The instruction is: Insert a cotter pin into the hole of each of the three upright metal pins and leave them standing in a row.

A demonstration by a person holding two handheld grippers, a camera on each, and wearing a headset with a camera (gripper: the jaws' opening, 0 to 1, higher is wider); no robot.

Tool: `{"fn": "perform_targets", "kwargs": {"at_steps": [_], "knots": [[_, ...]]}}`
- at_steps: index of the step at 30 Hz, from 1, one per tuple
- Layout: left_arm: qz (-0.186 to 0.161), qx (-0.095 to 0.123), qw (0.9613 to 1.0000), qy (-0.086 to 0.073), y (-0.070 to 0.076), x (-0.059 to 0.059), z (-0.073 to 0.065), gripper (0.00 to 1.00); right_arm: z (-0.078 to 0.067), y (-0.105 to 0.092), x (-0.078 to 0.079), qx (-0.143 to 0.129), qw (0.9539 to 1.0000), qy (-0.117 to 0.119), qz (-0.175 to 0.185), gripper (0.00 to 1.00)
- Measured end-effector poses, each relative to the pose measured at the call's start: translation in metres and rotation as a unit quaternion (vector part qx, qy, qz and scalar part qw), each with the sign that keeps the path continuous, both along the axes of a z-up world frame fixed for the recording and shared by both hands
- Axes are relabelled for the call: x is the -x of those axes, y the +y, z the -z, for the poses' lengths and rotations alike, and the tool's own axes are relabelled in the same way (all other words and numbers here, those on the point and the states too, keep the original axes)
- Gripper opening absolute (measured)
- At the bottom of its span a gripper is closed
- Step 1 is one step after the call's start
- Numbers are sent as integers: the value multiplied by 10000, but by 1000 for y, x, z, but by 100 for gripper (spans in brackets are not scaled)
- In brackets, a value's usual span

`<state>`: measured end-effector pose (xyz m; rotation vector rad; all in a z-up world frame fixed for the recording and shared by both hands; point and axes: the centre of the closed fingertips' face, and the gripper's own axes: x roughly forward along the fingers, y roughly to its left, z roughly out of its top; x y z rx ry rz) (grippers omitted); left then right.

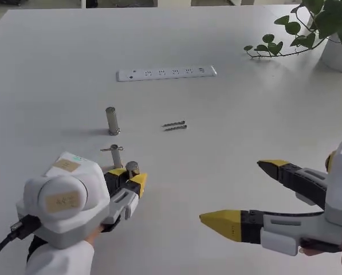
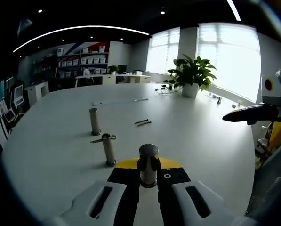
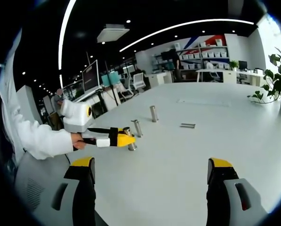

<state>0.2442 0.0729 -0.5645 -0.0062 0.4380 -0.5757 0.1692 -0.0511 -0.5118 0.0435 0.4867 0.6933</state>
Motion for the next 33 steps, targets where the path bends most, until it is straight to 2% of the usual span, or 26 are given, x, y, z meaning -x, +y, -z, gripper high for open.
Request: {"fn": "perform_targets", "kwargs": {"at_steps": [3,11,15,18,25,33], "knots": [[43,-85,10000,7,-1,2,5,11,0,0,0,1,10000,5,3,98],[48,-93,9999,60,-1,4,12,11,1,0,2,20,10000,33,-9,97],[82,-84,9999,5,-3,3,11,11,1,0,2,6,10000,40,1,97],[47,-36,10000,19,-2,1,12,11,1,0,2,19,10000,45,-7,97],[-22,48,10000,55,-1,7,12,11,1,3,3,16,9999,44,-90,95],[-5,-48,10000,-11,-1,10,13,11,-1,3,2,31,9999,-20,-94,96]]}}
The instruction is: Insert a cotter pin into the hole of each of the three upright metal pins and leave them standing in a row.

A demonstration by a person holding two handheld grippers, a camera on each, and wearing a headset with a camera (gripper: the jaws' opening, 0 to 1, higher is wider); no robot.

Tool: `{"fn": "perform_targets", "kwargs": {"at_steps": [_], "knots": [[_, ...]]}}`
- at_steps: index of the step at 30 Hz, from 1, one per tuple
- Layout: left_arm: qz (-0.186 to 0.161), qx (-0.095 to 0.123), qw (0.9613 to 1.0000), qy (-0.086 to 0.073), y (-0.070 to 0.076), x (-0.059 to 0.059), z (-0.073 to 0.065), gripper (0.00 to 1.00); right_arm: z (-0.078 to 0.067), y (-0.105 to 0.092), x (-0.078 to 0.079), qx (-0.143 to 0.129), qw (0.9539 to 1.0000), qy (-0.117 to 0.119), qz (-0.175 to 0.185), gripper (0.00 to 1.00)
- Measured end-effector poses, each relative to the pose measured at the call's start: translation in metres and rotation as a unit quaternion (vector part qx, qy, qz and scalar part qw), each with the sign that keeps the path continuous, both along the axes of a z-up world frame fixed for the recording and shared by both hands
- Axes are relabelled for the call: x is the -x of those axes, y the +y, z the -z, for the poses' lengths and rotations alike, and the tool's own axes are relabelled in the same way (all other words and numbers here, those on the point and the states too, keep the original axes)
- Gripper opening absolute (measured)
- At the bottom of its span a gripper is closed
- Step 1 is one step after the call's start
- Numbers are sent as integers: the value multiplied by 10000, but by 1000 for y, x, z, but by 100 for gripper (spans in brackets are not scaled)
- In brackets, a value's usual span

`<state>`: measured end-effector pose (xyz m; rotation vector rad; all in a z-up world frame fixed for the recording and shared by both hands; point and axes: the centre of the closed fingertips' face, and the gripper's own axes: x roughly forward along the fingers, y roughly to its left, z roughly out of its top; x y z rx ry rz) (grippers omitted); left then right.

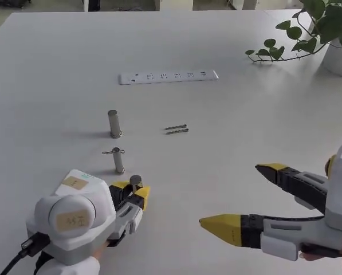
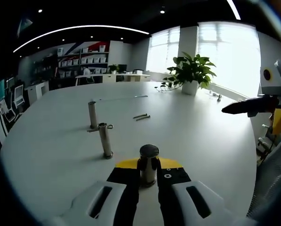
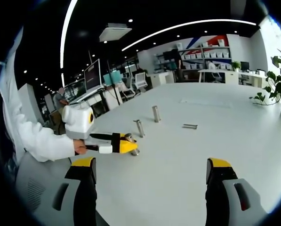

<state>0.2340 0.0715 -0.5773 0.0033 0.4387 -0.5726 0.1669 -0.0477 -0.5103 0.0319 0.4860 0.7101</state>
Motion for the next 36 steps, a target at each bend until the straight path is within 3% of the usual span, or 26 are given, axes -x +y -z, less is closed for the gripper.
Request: {"fn": "perform_targets", "kwargs": {"at_steps": [5,14,16,22,23,24,28,32,36], "knots": [[5,-63,10000,-27,-2,3,1,12,0,0,1,-11,10000,-4,3,96],[-68,101,9999,47,1,4,-1,13,-2,1,3,-15,10000,-33,0,96],[47,-82,10000,-24,2,6,-3,13,-3,1,3,-18,10000,-41,3,96],[196,-54,9998,-25,12,13,-16,23,-5,-1,6,-52,10000,-37,45,95],[402,-234,9989,-79,14,17,-18,26,-5,-2,6,-39,10000,-35,59,95],[453,-259,9986,-109,15,19,-21,28,-5,-3,8,-31,10000,-33,73,95],[601,135,9981,19,23,28,-34,32,-5,-11,10,-87,9997,-5,208,94],[667,140,9976,74,32,34,-43,40,-1,-16,11,-63,9996,58,260,93],[841,302,9960,75,35,40,-53,50,0,-18,12,-25,9996,79,267,93]]}}
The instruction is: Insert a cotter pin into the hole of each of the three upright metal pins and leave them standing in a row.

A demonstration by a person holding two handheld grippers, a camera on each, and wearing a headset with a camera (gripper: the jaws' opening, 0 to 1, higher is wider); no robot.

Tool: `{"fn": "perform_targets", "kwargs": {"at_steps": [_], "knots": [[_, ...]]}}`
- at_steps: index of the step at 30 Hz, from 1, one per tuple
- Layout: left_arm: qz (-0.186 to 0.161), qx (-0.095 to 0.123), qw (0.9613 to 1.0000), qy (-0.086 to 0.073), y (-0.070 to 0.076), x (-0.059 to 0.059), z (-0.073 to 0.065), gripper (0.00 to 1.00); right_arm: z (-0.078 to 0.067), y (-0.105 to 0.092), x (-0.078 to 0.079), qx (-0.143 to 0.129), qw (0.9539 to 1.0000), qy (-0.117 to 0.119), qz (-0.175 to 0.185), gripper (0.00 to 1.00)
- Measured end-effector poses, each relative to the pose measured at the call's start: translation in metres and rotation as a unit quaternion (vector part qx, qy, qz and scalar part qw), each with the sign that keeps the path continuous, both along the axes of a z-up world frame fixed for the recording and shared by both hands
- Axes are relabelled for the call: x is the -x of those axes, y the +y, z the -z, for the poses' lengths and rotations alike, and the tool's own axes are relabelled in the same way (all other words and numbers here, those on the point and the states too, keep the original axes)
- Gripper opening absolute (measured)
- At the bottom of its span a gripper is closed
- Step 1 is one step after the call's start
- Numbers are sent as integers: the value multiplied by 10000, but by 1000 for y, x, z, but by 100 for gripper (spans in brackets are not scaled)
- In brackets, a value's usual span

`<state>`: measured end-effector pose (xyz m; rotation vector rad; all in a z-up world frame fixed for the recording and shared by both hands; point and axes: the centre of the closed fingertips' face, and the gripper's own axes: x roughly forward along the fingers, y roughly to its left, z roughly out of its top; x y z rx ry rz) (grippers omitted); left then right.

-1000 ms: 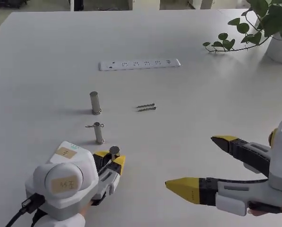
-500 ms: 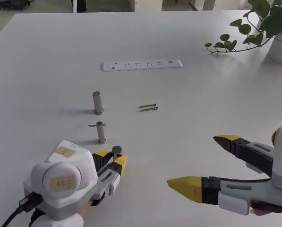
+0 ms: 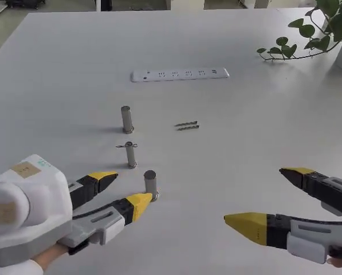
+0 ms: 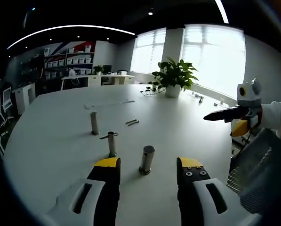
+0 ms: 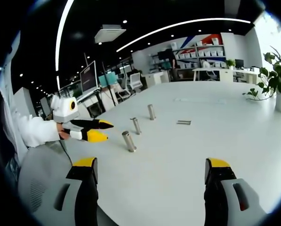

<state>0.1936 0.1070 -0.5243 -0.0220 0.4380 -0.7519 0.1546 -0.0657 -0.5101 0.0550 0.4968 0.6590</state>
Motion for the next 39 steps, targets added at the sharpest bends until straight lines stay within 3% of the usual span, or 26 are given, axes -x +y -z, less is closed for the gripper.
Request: {"fn": "perform_targets", "kwargs": {"at_steps": [3,6,10,14,16,19,23,26,31,36,39], "knots": [[101,19,9997,200,5,6,-2,56,0,0,0,8,10000,4,-6,93],[126,138,9996,223,7,10,-7,62,0,0,0,50,10000,11,-39,93],[155,329,9989,294,10,15,-12,79,0,-1,-1,132,9998,23,-114,92],[161,282,9988,373,13,20,-8,82,0,0,0,235,9994,70,-246,89],[170,451,9978,448,12,23,-9,88,-1,0,0,319,9989,74,-322,88],[150,692,9969,344,10,24,-15,98,-2,1,-1,429,9981,116,-431,86],[229,789,9960,360,7,27,-19,99,-2,1,-3,633,9962,172,-582,82],[238,739,9964,351,8,28,-18,99,-1,0,-6,921,9924,171,-800,78],[178,818,9955,452,11,30,-12,99,-4,-1,-16,1142,9879,186,-1033,72],[137,824,9949,558,16,34,-5,99,-6,1,-27,1541,9769,228,-1460,66],[136,864,9945,576,16,35,-6,99,-12,5,-36,1723,9696,105,-1736,62]]}}
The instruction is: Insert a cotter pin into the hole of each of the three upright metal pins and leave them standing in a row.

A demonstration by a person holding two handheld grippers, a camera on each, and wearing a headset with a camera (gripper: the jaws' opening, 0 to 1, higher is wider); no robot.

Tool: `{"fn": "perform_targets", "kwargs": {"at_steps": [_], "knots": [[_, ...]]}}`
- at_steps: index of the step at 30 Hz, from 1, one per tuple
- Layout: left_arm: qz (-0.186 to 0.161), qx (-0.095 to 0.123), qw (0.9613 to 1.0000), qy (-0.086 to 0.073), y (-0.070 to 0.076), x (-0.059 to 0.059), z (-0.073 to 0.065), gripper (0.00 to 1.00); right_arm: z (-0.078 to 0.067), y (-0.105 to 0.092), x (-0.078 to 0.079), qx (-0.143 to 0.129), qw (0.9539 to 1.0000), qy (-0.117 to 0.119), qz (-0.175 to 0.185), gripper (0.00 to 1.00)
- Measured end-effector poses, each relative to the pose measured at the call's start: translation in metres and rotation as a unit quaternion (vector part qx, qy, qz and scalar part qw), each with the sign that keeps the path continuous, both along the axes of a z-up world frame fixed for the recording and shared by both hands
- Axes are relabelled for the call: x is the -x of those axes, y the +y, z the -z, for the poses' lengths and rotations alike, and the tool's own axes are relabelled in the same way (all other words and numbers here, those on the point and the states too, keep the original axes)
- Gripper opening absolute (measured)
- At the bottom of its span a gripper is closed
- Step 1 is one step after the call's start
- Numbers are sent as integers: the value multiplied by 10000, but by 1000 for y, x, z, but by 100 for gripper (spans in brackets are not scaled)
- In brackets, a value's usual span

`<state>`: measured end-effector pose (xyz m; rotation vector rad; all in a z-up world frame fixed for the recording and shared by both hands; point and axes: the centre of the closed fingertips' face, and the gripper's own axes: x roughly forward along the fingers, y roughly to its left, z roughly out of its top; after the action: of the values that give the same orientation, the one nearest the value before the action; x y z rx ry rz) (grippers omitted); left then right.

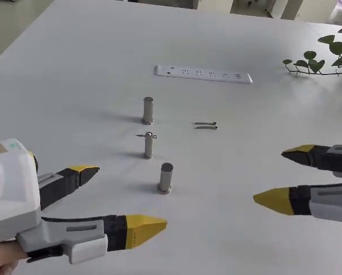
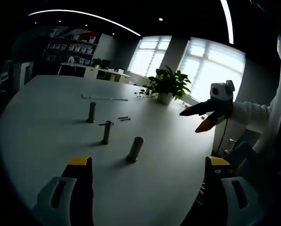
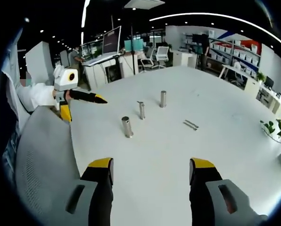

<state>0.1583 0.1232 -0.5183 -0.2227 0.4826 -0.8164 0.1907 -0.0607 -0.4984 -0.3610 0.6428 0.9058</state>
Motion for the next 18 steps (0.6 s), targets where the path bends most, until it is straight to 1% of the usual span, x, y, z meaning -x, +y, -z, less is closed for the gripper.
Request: {"fn": "perform_targets", "kwargs": {"at_steps": [1,2,3,4,6,8,10,11,12,13,15,16,17,18], "knots": [[79,-43,9999,-99,-1,2,-2,99,-2,2,-2,17,9999,-26,-104,60],[137,-131,9996,-200,-1,2,-4,99,-4,4,-5,51,9997,-17,-218,59],[147,-172,9995,-220,-1,3,-5,99,-5,6,-7,103,9994,-6,-319,57],[149,-164,9995,-208,-1,3,-5,99,-6,7,-9,175,9989,-6,-428,55],[179,-92,9996,-200,-1,4,-7,99,-5,8,-15,477,9961,16,-747,53],[158,-75,9997,-195,0,4,-7,99,-6,11,-21,619,9936,6,-941,50],[130,-52,9998,-159,2,4,-6,99,-8,13,-27,680,9921,9,-1051,48],[118,-45,9998,-144,3,4,-6,99,-8,13,-31,821,9894,-5,-1196,47],[116,-46,9998,-140,3,4,-6,99,-8,13,-32,865,9885,-11,-1243,46],[113,-54,9998,-138,4,4,-6,99,-10,15,-39,986,9859,-55,-1353,46],[115,-61,9998,-167,5,4,-7,99,-11,16,-46,1119,9826,-50,-1480,44],[111,-40,9998,-150,5,4,-7,99,-11,18,-49,1156,9814,-52,-1531,44],[113,-29,9998,-146,5,4,-8,99,-11,18,-52,1231,9790,-64,-1624,43],[117,-22,9998,-155,5,4,-8,99,-10,17,-57,1395,9754,-95,-1701,42]]}}
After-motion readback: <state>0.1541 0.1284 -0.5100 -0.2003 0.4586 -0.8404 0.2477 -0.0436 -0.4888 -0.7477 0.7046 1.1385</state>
